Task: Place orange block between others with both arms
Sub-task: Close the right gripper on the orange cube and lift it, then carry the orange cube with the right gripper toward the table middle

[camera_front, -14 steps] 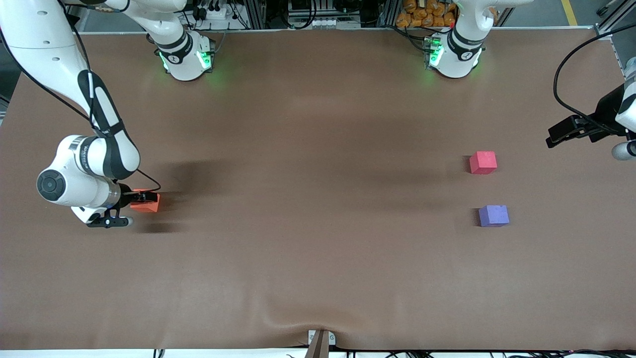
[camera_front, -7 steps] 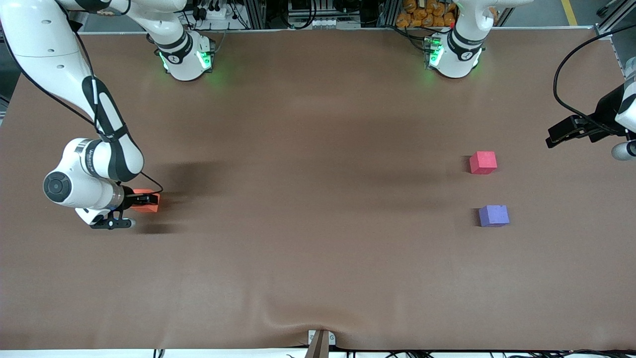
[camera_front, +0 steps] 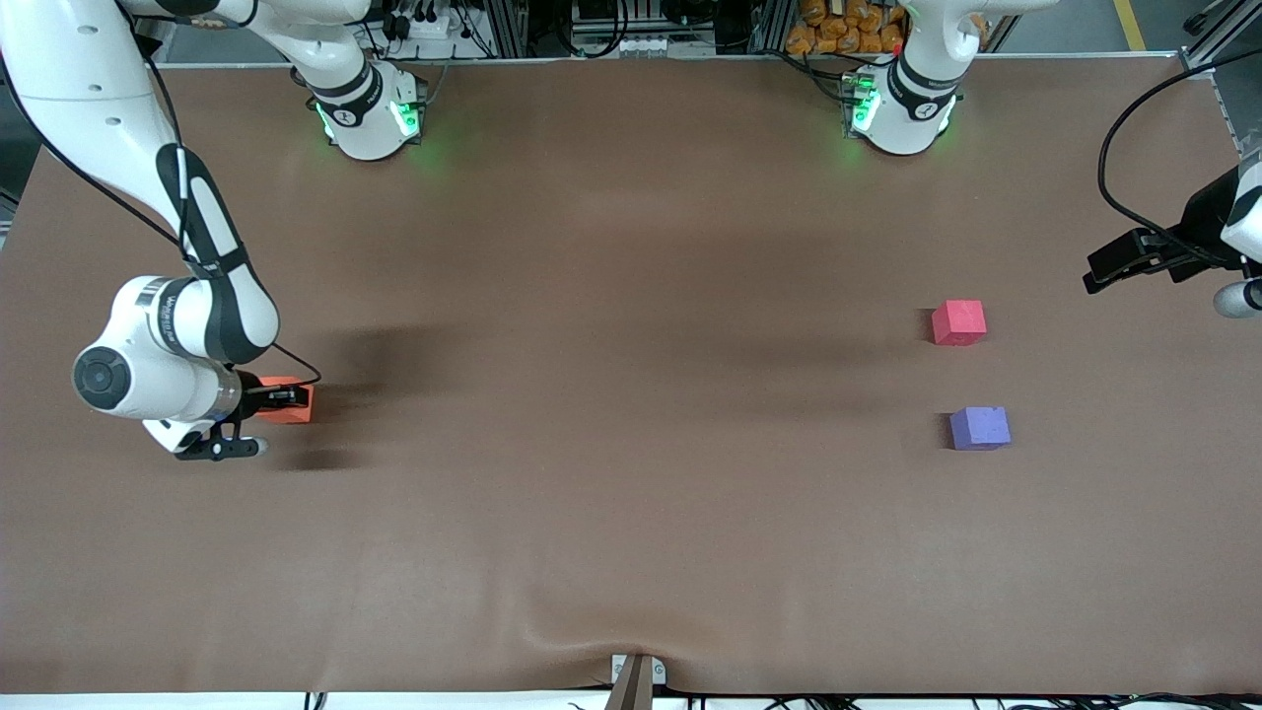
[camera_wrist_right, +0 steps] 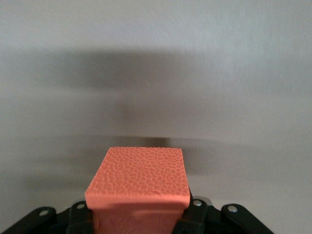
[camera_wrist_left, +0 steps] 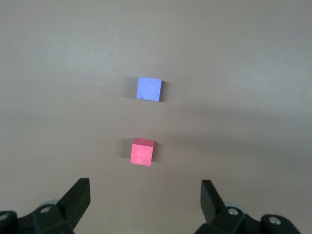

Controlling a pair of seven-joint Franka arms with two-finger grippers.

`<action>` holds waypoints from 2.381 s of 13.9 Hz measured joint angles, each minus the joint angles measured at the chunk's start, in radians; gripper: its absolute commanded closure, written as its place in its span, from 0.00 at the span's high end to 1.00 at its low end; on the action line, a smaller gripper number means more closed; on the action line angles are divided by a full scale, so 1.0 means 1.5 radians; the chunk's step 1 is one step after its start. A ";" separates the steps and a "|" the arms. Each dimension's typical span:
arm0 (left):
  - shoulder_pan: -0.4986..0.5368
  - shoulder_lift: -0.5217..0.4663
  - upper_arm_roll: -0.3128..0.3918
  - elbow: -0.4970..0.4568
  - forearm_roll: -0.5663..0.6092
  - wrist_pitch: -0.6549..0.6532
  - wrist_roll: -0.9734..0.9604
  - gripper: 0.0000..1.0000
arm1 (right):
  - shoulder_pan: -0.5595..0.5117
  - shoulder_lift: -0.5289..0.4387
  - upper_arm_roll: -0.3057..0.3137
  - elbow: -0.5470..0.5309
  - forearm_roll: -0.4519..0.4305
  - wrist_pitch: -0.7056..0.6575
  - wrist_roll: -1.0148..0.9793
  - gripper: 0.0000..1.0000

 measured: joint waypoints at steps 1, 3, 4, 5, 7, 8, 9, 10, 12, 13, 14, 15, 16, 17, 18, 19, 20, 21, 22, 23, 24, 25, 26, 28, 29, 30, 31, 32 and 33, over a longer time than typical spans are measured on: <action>0.000 0.000 0.000 0.000 0.000 0.000 0.000 1.00 | 0.012 -0.003 0.002 0.024 0.000 -0.008 -0.008 0.00; 0.000 0.000 0.000 0.000 0.000 0.000 0.000 1.00 | 0.050 -0.004 0.004 0.062 0.000 -0.016 -0.016 0.00; 0.000 0.000 0.000 0.000 0.000 0.000 0.000 1.00 | 0.075 -0.002 0.007 0.073 0.003 -0.017 -0.020 0.00; 0.000 0.000 0.000 0.000 0.000 0.000 0.000 1.00 | 0.102 0.002 0.011 0.084 0.015 -0.016 -0.020 0.00; 0.000 0.000 0.000 0.000 0.000 0.000 0.000 1.00 | 0.167 0.014 0.014 0.106 0.065 -0.016 0.001 0.00; 0.000 0.001 0.000 0.000 0.000 0.000 0.000 1.00 | 0.200 0.025 0.015 0.122 0.086 -0.016 0.034 0.00; 0.000 0.003 0.000 0.000 0.000 0.000 0.000 1.00 | 0.231 0.039 0.015 0.139 0.096 -0.016 0.077 0.00; 0.000 0.006 -0.001 0.000 0.000 0.000 0.000 1.00 | 0.259 0.055 0.016 0.156 0.097 -0.016 0.123 0.00; 0.000 0.009 -0.001 0.000 0.000 0.000 0.000 1.00 | 0.312 0.086 0.017 0.192 0.098 -0.015 0.207 0.00; 0.000 0.009 -0.001 0.000 0.000 0.000 0.000 1.00 | 0.339 0.100 0.018 0.208 0.099 -0.015 0.249 0.00; 0.000 0.009 -0.001 0.000 0.000 0.000 0.000 1.00 | 0.367 0.111 0.018 0.218 0.099 -0.015 0.292 0.00; 0.000 0.010 -0.001 0.000 -0.001 0.000 0.000 1.00 | 0.398 0.122 0.019 0.226 0.099 -0.014 0.340 0.00; 0.000 0.010 -0.001 0.000 -0.003 0.000 0.000 1.00 | 0.428 0.131 0.019 0.230 0.099 -0.012 0.386 0.00; 0.000 0.012 -0.001 0.000 -0.004 0.000 0.000 1.00 | 0.454 0.138 0.018 0.235 0.099 -0.009 0.425 0.00; 0.000 0.014 -0.001 0.000 -0.005 0.000 0.000 1.00 | 0.474 0.145 0.018 0.243 0.099 -0.007 0.457 0.00; -0.001 0.016 -0.001 0.000 -0.005 0.000 0.000 1.00 | 0.486 0.151 0.017 0.249 0.099 -0.007 0.483 0.00; -0.001 0.018 -0.002 0.000 -0.005 0.000 0.000 1.00 | 0.494 0.157 0.017 0.254 0.099 -0.007 0.508 0.00; -0.002 0.020 -0.002 0.000 -0.005 0.000 0.000 1.00 | 0.500 0.164 0.017 0.259 0.099 -0.007 0.528 0.00; -0.003 0.022 -0.003 0.000 -0.005 0.000 0.000 1.00 | 0.503 0.173 0.017 0.265 0.099 -0.007 0.543 0.00; -0.004 0.023 -0.004 0.000 -0.005 0.000 0.000 1.00 | 0.503 0.181 0.017 0.270 0.099 -0.007 0.549 0.00; -0.005 0.023 -0.005 0.000 -0.005 0.000 0.000 1.00 | 0.503 0.190 0.016 0.276 0.099 -0.007 0.552 0.00; -0.006 0.023 -0.005 0.000 -0.005 0.000 0.000 1.00 | 0.503 0.196 0.015 0.279 0.099 -0.007 0.555 0.00; -0.007 0.023 -0.005 0.000 -0.005 0.000 0.000 1.00 | 0.503 0.202 0.015 0.282 0.099 -0.007 0.555 0.00; -0.007 0.023 -0.005 0.000 -0.006 0.000 0.000 1.00 | 0.504 0.211 0.015 0.285 0.099 -0.007 0.556 0.00; -0.007 0.023 -0.005 0.000 -0.006 0.000 0.000 1.00 | 0.504 0.212 0.015 0.287 0.099 -0.008 0.556 0.16; -0.007 0.023 -0.005 0.001 -0.006 0.000 0.000 1.00 | 0.504 0.212 0.015 0.287 0.099 -0.008 0.556 0.71; -0.007 0.023 -0.005 0.001 -0.006 0.000 0.000 1.00 | 0.504 0.212 0.015 0.287 0.099 -0.008 0.557 1.00; -0.008 0.023 -0.005 0.002 -0.006 0.000 0.000 1.00 | 0.504 0.212 0.015 0.287 0.099 -0.007 0.557 1.00; -0.009 0.023 -0.006 0.002 -0.006 0.000 0.000 1.00 | 0.504 0.212 0.015 0.288 0.099 -0.004 0.558 1.00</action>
